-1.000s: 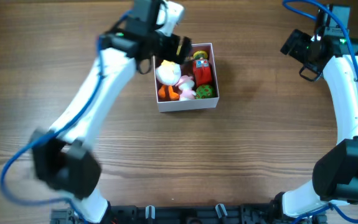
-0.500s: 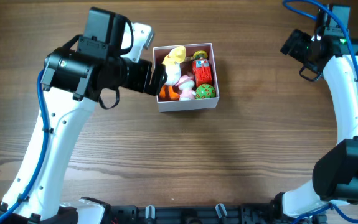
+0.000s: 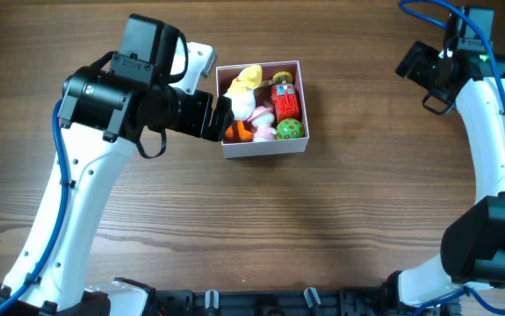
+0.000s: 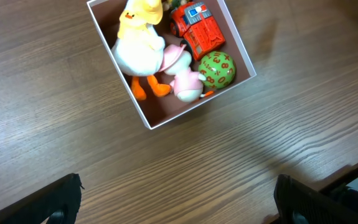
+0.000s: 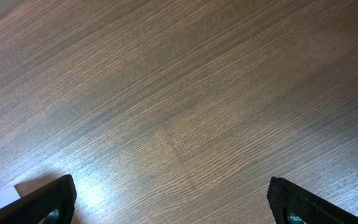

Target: Pack container

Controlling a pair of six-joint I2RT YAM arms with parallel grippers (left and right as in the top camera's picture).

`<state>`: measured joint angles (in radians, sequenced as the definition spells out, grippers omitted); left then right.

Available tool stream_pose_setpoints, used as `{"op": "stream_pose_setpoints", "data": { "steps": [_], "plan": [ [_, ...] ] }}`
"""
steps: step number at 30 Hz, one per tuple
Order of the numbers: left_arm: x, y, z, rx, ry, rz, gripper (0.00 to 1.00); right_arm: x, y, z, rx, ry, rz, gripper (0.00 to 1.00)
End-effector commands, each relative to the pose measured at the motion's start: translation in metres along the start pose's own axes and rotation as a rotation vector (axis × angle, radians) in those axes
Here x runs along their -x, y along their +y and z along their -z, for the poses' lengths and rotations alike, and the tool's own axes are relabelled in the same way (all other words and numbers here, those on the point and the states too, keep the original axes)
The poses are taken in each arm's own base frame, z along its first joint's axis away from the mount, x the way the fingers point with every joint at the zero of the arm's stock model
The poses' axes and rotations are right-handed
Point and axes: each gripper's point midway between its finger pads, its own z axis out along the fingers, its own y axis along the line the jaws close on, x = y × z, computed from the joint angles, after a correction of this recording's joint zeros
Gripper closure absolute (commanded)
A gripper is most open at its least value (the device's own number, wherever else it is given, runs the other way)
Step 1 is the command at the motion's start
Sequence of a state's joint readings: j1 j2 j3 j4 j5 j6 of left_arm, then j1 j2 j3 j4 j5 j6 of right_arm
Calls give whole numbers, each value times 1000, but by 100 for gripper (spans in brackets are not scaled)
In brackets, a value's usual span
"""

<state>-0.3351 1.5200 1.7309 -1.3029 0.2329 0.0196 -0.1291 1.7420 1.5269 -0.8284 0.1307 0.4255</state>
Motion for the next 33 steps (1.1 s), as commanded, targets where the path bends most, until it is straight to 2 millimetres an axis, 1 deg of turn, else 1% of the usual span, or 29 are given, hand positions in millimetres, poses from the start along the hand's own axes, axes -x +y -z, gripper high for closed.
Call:
{"op": "stream_pose_setpoints", "data": {
  "steps": [1, 6, 9, 12, 14, 16, 19, 20, 23, 26, 29, 33],
  "plan": [
    [0, -1, 5, -1, -12, 8, 0, -2, 2, -4, 5, 12, 2, 0],
    [-3, 0, 5, 1, -1, 2, 0, -2, 2, -4, 5, 12, 1, 0],
    [-7, 4, 6, 27, 16, 5, 0, -2, 2, -4, 5, 12, 1, 0],
    [-6, 6, 9, 42, 1, 0, 0, -2, 2, -4, 5, 12, 1, 0],
    [-3, 6, 15, 52, -28, -15, 0, -2, 2, -4, 5, 12, 1, 0],
    [1, 4, 22, 51, -63, -69, 0, -2, 2, -4, 5, 12, 1, 0],
    [7, 1, 37, 56, -131, -158, 0, -2, 2, -4, 5, 12, 1, 0],
    [8, 2, 42, 59, -149, -158, 0, -2, 2, -4, 5, 12, 1, 0],
    [7, 8, 54, 66, -202, -138, 0, -2, 2, -4, 5, 12, 1, 0],
    [5, 19, 58, 68, -275, -113, 0, -2, 2, -4, 5, 12, 2, 0],
    [-3, 33, 57, 61, -358, -87, 0, -2, 2, -4, 5, 11, 1, 0],
    [-21, 47, 47, 56, -471, -75, 0, -2, 2, -4, 5, 12, 1, 0]
  ]
}}
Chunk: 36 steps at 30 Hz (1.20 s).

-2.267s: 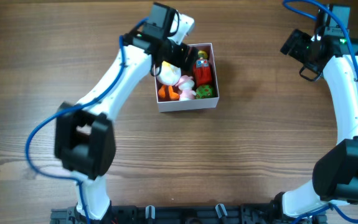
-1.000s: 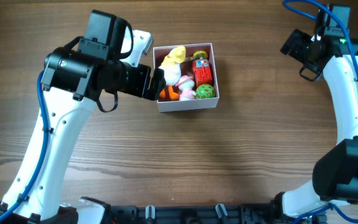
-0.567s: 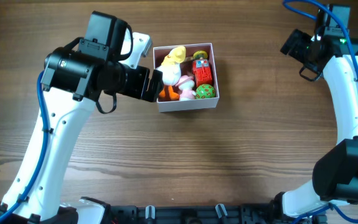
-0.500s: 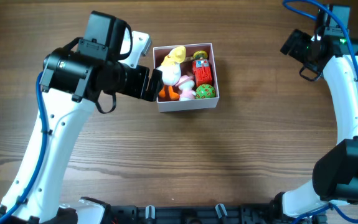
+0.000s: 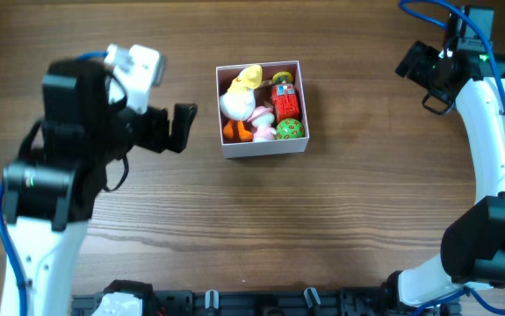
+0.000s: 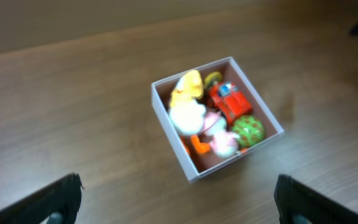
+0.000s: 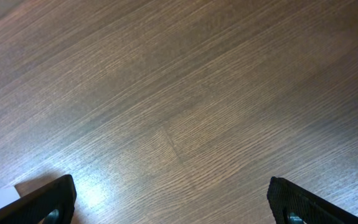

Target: Pack container

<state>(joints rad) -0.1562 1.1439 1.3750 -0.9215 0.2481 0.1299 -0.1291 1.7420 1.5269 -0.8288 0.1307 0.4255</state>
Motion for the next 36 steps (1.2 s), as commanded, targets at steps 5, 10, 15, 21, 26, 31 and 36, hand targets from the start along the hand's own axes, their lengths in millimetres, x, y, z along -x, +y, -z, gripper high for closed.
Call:
{"op": "stream_pose_setpoints", "data": {
  "steps": [5, 10, 15, 21, 26, 31, 36],
  "plan": [
    [-56, 7, -1, -30, -187, -13, 0, -2, 2, -4, 5, 11, 1, 0],
    [-73, 6, 10, 0, -375, -44, 0, -2, 2, -4, 5, 11, 1, 0],
    [-89, 7, 21, 33, -486, -56, 0, -2, 2, -4, 5, 11, 1, 0],
    [-109, 29, 27, 127, -557, 176, 0, -2, 2, -4, 5, 11, 1, 0],
    [-121, 29, 24, 131, -573, 169, 0, -2, 2, -4, 5, 11, 1, 0],
    [-136, 31, 11, 133, -562, 175, 0, -2, 2, -4, 5, 11, 1, 0],
    [-138, 30, 8, 121, -614, 156, 0, -2, 2, -4, 5, 11, 1, 0]
  ]
}}
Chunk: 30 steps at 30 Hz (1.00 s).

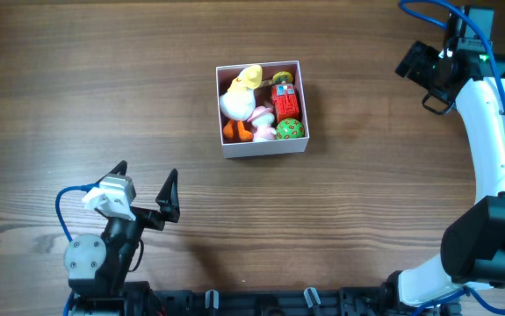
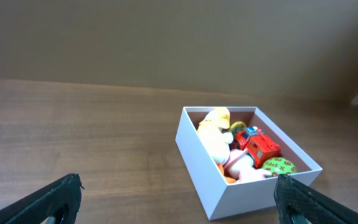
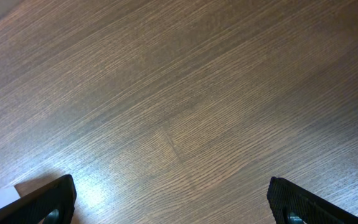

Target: Pack container

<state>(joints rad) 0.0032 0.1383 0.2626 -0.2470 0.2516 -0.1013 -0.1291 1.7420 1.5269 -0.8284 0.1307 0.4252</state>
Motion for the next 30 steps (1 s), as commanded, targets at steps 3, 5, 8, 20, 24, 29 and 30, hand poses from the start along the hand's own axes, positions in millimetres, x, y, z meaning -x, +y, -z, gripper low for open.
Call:
{"op": "stream_pose_setpoints", "data": {
  "steps": [3, 5, 8, 20, 24, 29, 30],
  "plan": [
    [1, 2, 4, 1, -73, 2, 0, -2, 2, -4, 5, 12, 1, 0],
    [0, 1, 6, -2, -90, -3, 0, -2, 2, -4, 5, 12, 1, 0],
    [-6, 1, 4, -9, -83, -1, 0, -2, 2, -4, 5, 12, 1, 0],
    [-25, 7, 2, 12, -13, 17, 0, -2, 2, -4, 5, 12, 1, 0],
    [-34, 8, 1, 17, 14, 24, 0, -2, 2, -4, 5, 12, 1, 0],
    [-43, 12, -6, 12, -5, 20, 0, -2, 2, -4, 5, 12, 1, 0],
    [-44, 12, -8, 11, -14, 18, 0, -2, 2, -4, 5, 12, 1, 0]
  ]
}}
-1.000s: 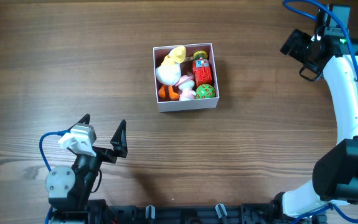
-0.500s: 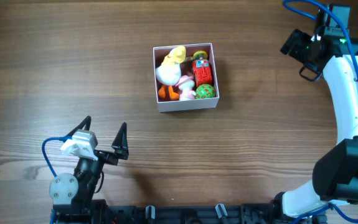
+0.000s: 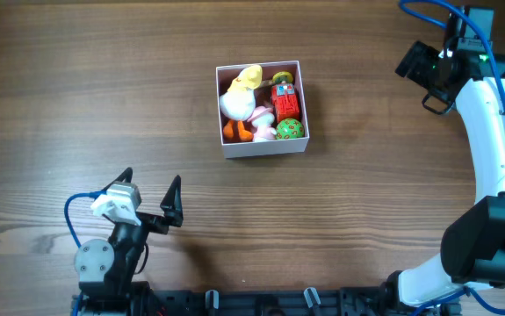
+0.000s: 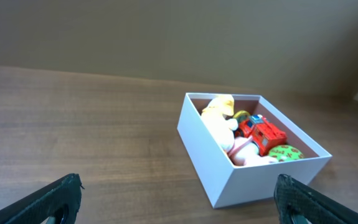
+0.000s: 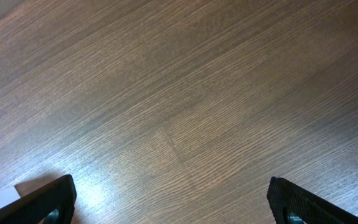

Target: Pack container

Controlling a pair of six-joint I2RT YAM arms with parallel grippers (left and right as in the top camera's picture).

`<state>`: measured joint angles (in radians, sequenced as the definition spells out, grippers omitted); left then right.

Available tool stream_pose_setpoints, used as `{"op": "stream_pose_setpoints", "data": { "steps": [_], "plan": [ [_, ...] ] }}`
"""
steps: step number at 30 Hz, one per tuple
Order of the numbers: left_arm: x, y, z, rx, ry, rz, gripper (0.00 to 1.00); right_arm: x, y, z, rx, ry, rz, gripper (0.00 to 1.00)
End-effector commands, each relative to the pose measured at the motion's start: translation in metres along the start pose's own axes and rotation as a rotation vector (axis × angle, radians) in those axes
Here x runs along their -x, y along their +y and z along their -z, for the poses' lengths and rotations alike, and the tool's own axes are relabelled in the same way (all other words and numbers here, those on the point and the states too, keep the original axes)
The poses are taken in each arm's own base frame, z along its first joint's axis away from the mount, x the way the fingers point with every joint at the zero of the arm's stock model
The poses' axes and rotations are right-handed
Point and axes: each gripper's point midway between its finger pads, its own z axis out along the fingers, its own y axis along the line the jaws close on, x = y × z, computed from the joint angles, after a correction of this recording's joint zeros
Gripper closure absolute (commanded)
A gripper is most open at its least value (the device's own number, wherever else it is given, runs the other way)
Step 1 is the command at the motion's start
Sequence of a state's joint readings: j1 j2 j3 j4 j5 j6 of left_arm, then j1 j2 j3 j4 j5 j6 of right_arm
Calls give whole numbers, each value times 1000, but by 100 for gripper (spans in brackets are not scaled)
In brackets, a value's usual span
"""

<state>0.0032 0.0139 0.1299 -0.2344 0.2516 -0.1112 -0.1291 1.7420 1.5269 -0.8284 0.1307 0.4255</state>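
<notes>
A white square box (image 3: 262,147) stands on the wooden table, up the middle of the overhead view. Inside it lie a white and yellow duck (image 3: 240,92), a pink toy (image 3: 262,121), a red truck (image 3: 285,101) and a green ball (image 3: 290,129). My left gripper (image 3: 150,197) sits low at the front left, well short of the box, open and holding nothing. Its wrist view shows the box (image 4: 228,171) from the side with the toys inside. My right gripper (image 5: 172,199) hovers at the far right over bare wood, open and empty.
The wooden table (image 3: 393,193) runs around the box on all sides. A black rail (image 3: 261,303) lines the front edge. A pale strip shows at the lower left of the right wrist view.
My left gripper has shifted slightly right and nearer the front edge, and the box sits a little closer in its wrist view. The right arm has not moved.
My left gripper stood open right at the box's left side, over the packed toys. Then it was drawn back left of the box. Then it was folded down at the table's front left, where it stays now. The right arm stayed still throughout.
</notes>
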Motion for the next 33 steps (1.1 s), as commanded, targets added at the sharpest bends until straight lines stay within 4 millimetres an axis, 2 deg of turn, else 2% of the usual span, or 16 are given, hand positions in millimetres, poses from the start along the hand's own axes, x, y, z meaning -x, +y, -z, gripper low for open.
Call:
{"op": "stream_pose_setpoints", "data": {
  "steps": [1, 13, 17, 23, 25, 33],
  "plan": [
    [-12, 7, -7, 10, -17, 7, 0, -2, 2, -4, 5, 12, 1, 0],
    [-10, 6, -9, 0, -50, -2, 0, -2, 2, -4, 5, 12, 1, 0],
    [23, -1, -5, -23, -186, -50, 0, -2, 2, -4, 5, 12, 1, 0],
    [55, -8, 4, -41, -320, -83, 0, -2, 2, -4, 5, 12, 1, 0],
    [54, -8, 3, -45, -314, -81, 0, -2, 2, -4, 5, 12, 1, 0],
    [-2, -7, -8, -69, -81, -24, 0, -2, 2, -4, 5, 12, 1, 0]
  ]
}}
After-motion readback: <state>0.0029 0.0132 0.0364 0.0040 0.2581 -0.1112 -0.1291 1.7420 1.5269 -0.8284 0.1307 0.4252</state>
